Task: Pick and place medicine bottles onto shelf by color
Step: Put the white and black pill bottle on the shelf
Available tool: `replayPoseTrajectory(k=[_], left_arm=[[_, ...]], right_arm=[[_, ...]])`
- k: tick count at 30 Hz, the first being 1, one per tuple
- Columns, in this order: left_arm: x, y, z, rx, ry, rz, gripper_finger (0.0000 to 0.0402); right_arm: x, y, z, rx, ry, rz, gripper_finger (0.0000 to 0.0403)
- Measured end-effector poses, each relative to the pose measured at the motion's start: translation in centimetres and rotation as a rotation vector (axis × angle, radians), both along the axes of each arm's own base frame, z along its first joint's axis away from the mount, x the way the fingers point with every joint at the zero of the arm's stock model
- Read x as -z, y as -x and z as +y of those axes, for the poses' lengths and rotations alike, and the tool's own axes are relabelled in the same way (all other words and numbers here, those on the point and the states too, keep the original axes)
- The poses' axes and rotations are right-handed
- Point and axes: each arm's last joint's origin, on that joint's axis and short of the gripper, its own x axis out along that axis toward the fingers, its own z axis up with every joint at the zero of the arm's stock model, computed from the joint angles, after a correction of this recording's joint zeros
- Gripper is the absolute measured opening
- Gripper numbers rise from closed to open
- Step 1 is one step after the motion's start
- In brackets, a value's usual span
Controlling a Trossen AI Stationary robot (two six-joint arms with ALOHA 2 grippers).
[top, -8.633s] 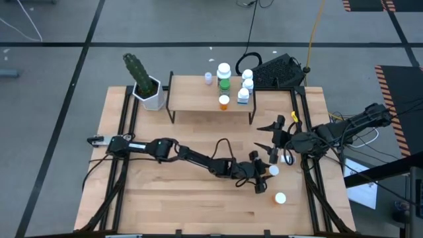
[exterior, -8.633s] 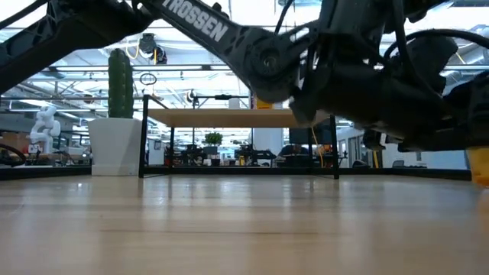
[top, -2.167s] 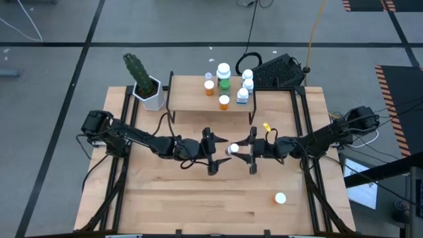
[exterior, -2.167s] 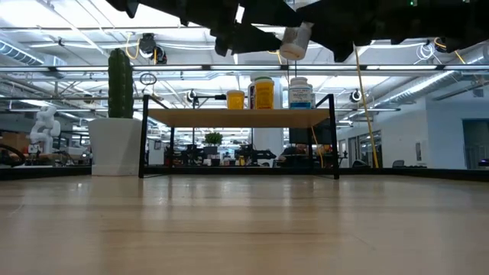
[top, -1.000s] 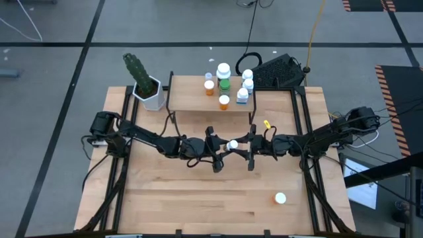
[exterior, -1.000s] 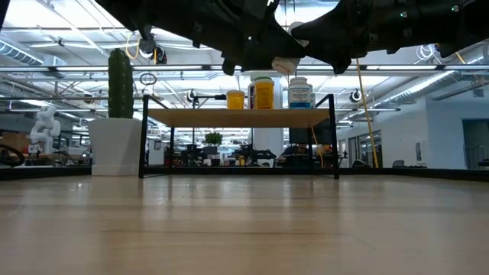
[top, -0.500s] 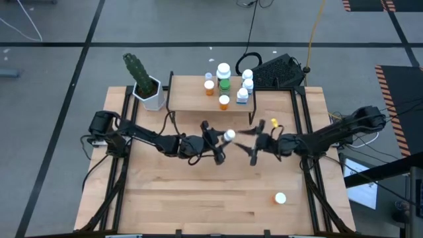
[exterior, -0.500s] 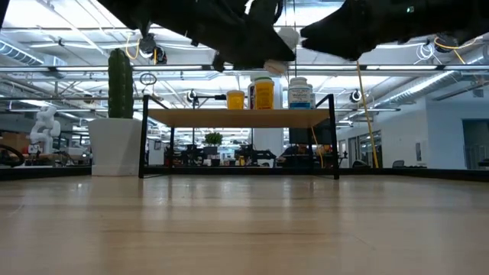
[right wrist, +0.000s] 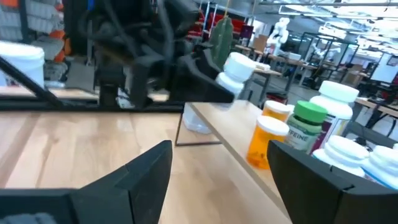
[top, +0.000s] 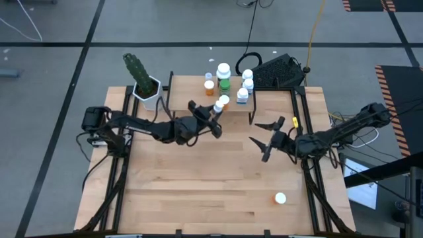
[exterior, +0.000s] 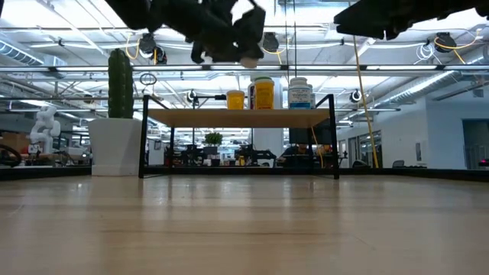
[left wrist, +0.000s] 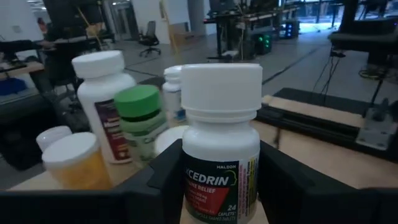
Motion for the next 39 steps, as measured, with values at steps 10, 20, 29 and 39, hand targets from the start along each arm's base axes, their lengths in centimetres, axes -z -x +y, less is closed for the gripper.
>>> replayPoseTrajectory(k=[10,20,29,39], left_arm=[[4.4,3.5,4.5,-0.068,0.058,-0.147,0.0179],[5.9,4.5,6.9,0.029,0.058,-0.169,0.0182],[7.9,4.0,8.5,0.010,0.098,-0.133,0.0201],[8.1,4.0,8.8,0.007,0.077,-0.128,0.0204]], right_arm=[[-0.1,0.3,0.2,-0.015,0.030,0.016,0.0256],[-0.4,0.2,0.2,-0.011,0.037,-0.010,0.0256],[-0.7,0.2,0.2,-0.010,0.045,-0.030,0.0256],[-0.7,0.2,0.2,-0.010,0.045,-0.031,0.0256]])
